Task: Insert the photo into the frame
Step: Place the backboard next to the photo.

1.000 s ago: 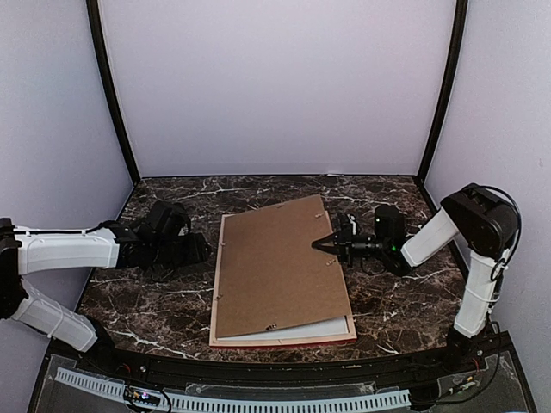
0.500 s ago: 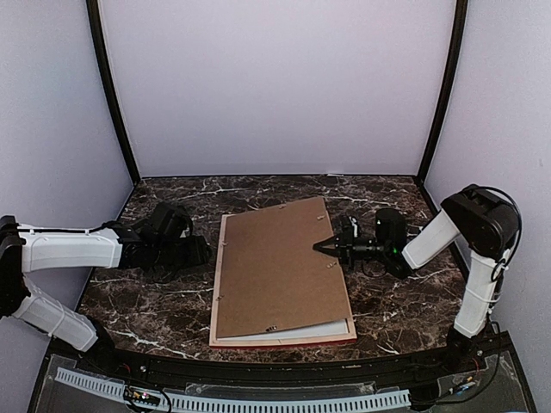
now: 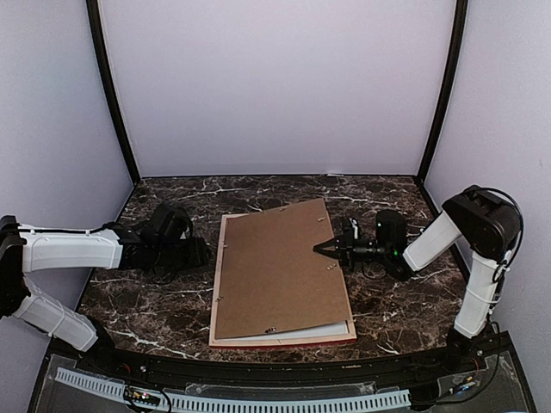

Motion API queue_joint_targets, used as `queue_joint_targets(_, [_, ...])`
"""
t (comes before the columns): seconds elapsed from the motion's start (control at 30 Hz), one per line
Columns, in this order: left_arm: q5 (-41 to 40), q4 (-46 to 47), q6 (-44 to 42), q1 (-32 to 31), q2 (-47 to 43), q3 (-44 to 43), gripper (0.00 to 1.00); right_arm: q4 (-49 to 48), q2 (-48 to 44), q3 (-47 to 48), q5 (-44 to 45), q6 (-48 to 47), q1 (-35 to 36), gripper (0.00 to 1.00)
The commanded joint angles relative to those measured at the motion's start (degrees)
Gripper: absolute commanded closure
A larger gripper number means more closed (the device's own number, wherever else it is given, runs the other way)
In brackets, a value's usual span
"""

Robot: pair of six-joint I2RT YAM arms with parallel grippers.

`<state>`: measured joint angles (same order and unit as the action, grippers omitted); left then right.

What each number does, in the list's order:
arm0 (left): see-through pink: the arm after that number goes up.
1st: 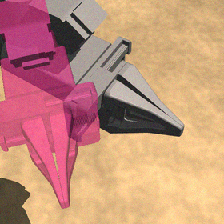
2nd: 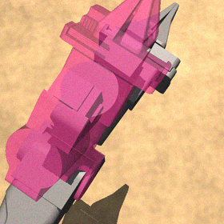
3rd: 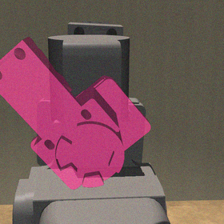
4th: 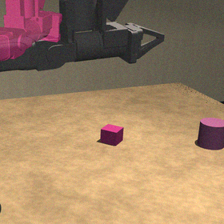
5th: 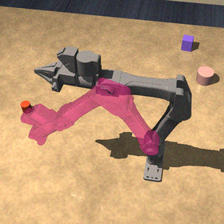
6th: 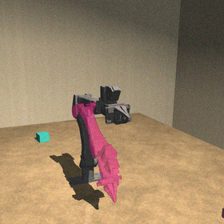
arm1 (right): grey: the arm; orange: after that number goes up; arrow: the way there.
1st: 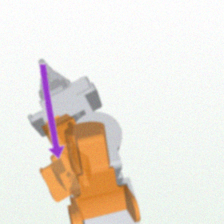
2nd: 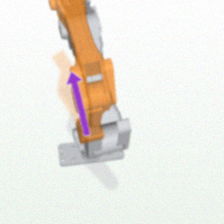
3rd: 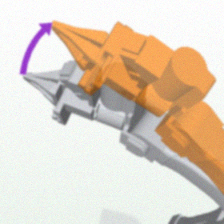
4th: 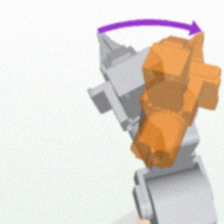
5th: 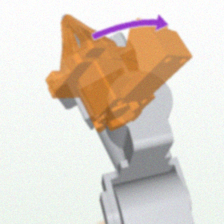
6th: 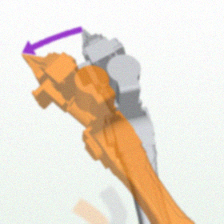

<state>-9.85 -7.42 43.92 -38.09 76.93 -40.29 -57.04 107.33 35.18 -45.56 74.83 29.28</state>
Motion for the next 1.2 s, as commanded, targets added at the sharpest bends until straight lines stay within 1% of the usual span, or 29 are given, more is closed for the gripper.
queue_joint_targets(0.0, [0.4,0.1,-0.3,0.3,0.1,0.8,0.36,-5.6,-0.5,-0.2,-0.4,0.4,1.1,1.0])
queue_joint_targets(0.8, [2.5,1.7,0.4,0.3,1.5,1.5,0.36,-2.7,2.9,3.7,-2.6,-3.2,1.2,1.0])
queue_joint_targets(1.07, [3.0,1.8,0.5,0.3,1.5,1.7,0.36,-0.7,3.3,4.9,-2.6,-5.1,1.2,1.0])
queue_joint_targets(1.17, [3.0,1.8,0.5,0.3,1.3,1.7,0.36,1.5,2.9,5.6,-2.6,-6.7,1.2,1.0])
